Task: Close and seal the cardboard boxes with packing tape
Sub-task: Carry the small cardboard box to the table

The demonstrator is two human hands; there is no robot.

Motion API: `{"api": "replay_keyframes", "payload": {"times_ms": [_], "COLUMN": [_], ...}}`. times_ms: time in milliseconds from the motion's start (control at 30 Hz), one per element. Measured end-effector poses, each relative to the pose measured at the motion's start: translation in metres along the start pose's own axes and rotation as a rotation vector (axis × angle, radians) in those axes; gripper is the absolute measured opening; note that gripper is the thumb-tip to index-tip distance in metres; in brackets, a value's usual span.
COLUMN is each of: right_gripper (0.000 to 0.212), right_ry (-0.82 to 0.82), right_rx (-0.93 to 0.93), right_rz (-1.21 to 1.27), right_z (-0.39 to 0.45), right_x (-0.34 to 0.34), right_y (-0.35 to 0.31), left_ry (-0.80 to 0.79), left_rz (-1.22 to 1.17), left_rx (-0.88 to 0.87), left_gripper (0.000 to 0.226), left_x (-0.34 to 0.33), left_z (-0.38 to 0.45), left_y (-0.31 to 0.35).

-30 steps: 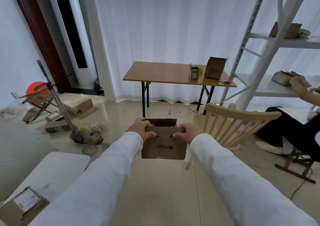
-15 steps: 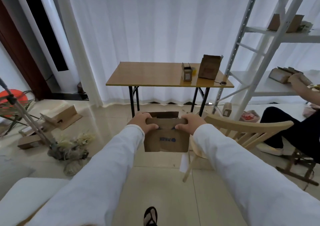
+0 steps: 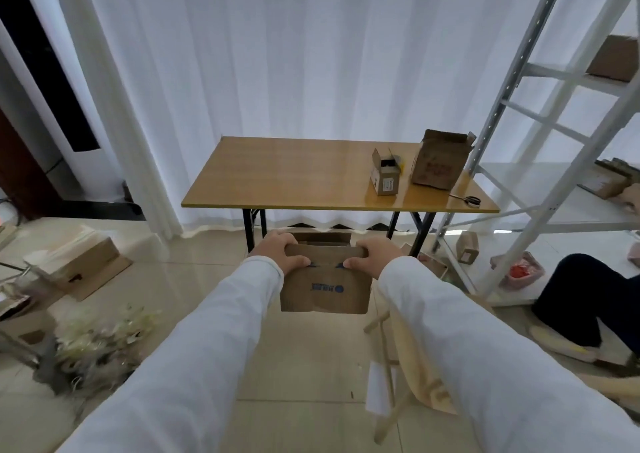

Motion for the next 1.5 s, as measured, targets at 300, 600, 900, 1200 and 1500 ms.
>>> {"api": "replay_keyframes", "payload": {"times_ms": [300,600,900,1200,1500], "right_gripper": [0.027,0.017,0.018,0.018,0.018], "right_ry": [-0.011,-0.05,-0.072,-0.116,-0.124], "right_rx": [-0.01,0.018,0.045,0.023,0.026], "right_rz": [-0.011,0.061,0.072,0.007,-0.005], "right_z": [0.093,0.236,0.36,0.452,0.584], "right_x": [0.035,0.061,0.105,0.123,0.147], "right_y": [0.004,0.022,0.047,0.063,0.049], "left_ry": [-0.008,-0.04,-0.02,-0.026,0.022], "left_rz": [-0.029,0.007,0.021,-0.024,-0.031], "left_rx": [0.009,0.067,0.093,0.103,0.115], "left_gripper": [0.03,0.029,0.028,0.031,0.029], "left_x": [0.001,0.002,-0.002,-0.007,0.009], "left_z": [0.097,0.234,0.363,0.452,0.578], "left_y": [-0.003,-0.013,-0.002,-0.003,-0.034]}}
Point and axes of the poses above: each hand's wrist, its own z-axis towards the middle knuckle, its own x-axis out of the back of the hand, y = z × x, the point moved 9 cm from there along z, towards the middle knuckle, and after that the axes turned 5 degrees about z, right-handed, at the moved point
